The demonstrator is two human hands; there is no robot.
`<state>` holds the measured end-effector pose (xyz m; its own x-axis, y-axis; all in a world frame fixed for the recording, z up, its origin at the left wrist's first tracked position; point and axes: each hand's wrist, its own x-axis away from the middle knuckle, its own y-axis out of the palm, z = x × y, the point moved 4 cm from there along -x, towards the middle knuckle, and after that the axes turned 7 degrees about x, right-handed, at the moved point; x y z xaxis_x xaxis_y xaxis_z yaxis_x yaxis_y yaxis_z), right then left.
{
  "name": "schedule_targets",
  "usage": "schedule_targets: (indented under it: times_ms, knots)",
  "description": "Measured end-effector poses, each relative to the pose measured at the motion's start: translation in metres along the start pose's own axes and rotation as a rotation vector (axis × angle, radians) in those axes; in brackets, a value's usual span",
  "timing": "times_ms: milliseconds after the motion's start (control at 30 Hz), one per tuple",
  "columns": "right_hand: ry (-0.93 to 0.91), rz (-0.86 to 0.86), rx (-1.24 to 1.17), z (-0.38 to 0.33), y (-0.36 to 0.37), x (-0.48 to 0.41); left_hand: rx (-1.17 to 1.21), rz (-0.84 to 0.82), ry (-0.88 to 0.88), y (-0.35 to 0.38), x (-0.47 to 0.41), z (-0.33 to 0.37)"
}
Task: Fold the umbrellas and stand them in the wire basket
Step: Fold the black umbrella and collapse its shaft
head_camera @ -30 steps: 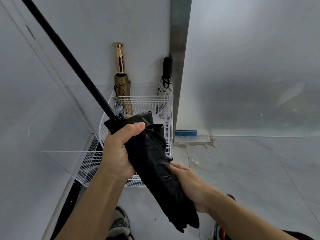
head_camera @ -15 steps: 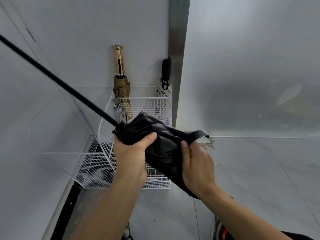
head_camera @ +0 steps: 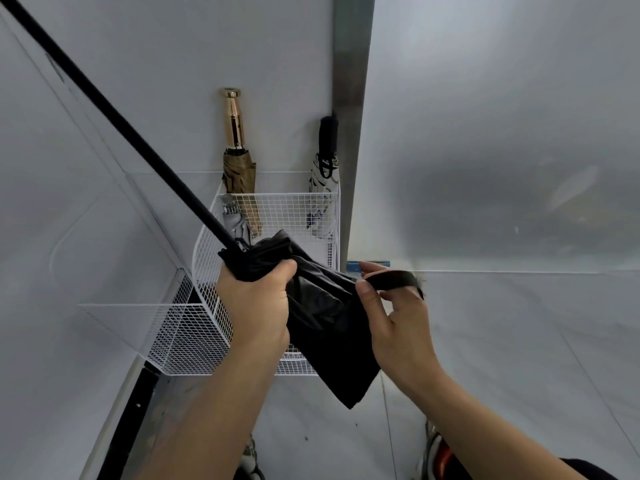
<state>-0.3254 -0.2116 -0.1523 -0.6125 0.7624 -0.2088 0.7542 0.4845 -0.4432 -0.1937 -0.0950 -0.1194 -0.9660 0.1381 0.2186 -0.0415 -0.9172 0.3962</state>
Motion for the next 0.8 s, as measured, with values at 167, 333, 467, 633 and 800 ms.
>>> schedule_targets:
  times_ms: [167, 333, 467, 633, 800]
  knots:
    - [0.293, -0.301, -0.181, 0.011, 0.013, -0.005, 0.158, -0.153, -0.161, 0.010, 0.011, 0.001]
    - [0.660, -0.700, -0.479, 0.003, 0.029, 0.015, 0.178, -0.299, -0.250, 0.006, 0.003, 0.003]
    - [0.638, -0.678, -0.423, -0.002, 0.034, 0.023, 0.173, -0.405, -0.276, 0.006, 0.000, 0.007]
    - [0.270, -0.281, -0.056, -0.012, 0.026, 0.012, 0.188, -0.401, -0.262, 0.006, 0.000, 0.011]
    - [-0.048, -0.109, 0.438, -0.010, 0.018, 0.010, 0.112, 0.018, -0.151, -0.001, 0.001, -0.006]
